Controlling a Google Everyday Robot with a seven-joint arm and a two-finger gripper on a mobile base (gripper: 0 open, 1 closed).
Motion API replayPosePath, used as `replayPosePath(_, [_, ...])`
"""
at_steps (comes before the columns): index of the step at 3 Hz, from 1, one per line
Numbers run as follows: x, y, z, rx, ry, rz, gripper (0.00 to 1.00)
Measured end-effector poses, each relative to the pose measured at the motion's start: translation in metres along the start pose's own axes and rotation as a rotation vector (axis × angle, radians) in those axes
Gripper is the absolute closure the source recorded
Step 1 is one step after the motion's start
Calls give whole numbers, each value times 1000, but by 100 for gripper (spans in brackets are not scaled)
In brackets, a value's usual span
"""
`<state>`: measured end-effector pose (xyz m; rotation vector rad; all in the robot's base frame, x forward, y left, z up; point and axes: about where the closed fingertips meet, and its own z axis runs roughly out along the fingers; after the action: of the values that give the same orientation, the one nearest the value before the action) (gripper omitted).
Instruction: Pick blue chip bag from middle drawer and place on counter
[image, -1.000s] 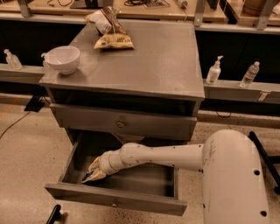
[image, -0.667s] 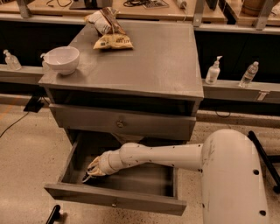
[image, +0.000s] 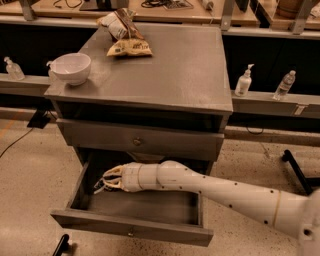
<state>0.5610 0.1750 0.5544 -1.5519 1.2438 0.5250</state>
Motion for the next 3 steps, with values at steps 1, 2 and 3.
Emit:
replayPosePath(1, [-48, -34, -53, 79, -163, -50, 100])
replayPosePath(2, [-88, -66, -88, 66, -237, -110, 100])
replayPosePath(3, [-128, -106, -116, 3, -265, -150, 100])
